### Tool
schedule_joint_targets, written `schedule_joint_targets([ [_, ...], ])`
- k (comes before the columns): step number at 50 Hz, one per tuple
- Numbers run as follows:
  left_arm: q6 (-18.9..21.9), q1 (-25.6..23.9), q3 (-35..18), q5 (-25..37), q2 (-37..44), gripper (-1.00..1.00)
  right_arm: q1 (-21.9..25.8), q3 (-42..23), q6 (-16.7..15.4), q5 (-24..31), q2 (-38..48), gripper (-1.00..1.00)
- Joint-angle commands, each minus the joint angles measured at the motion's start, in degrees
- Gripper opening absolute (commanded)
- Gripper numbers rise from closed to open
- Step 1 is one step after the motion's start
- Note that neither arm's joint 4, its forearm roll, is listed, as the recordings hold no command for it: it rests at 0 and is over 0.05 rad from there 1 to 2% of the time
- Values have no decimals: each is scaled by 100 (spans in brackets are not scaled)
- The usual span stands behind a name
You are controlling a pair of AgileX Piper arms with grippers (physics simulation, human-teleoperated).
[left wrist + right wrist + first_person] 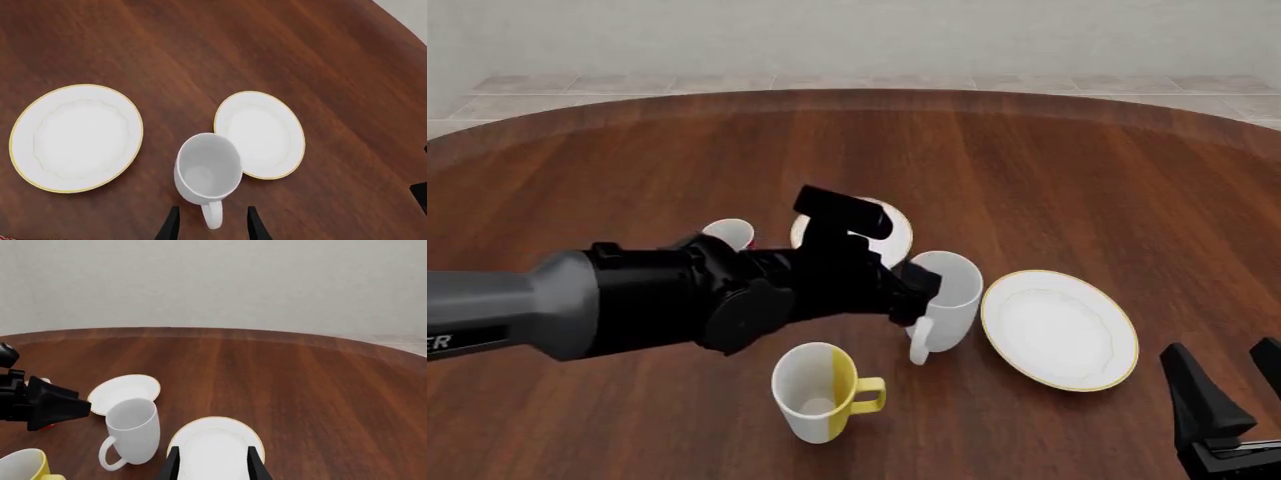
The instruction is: Put the white mug on the left plate.
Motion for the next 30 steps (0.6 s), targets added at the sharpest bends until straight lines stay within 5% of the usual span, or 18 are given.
schedule_joint_targets([
  [1, -36, 18, 13, -28, 96, 100, 8, -1, -10, -11, 0, 100],
  [30, -44, 50, -71, -11, 301, 100, 2, 0, -12, -4, 0, 100],
])
